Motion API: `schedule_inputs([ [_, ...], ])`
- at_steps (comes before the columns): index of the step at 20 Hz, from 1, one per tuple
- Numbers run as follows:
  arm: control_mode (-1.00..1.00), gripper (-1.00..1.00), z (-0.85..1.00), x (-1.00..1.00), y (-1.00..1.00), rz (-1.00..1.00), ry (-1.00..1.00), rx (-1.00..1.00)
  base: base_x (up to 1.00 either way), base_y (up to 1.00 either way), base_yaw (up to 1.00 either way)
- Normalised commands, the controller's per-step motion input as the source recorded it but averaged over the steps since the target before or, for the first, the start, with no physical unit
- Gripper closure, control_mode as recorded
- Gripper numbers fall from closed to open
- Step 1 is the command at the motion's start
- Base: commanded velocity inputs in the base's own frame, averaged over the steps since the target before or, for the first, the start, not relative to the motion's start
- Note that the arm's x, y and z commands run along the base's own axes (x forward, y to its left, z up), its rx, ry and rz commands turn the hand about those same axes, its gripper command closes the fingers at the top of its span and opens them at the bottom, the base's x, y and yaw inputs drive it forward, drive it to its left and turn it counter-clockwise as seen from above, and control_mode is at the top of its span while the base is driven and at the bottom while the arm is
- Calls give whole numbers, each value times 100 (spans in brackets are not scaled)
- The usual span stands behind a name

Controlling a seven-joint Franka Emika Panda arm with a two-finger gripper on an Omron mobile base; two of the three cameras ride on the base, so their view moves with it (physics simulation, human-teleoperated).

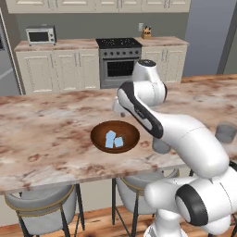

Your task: There are four ice cubes in the ice bowl. Place two ice cubes in each glass of water.

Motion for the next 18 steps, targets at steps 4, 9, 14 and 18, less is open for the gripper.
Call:
schedule_inputs([
  [4, -100, -100, -37, 34, 16, 0, 0, 7, 0, 0, 0],
  [9, -100, -100, -39, 36, 24, 0, 0, 3, 0, 0, 0],
  [14, -100, -100, -37, 41, 23, 0, 0, 0, 0, 0, 0],
  [18, -100, -100, -34, 33, 11, 0, 0, 0, 0, 0, 0],
])
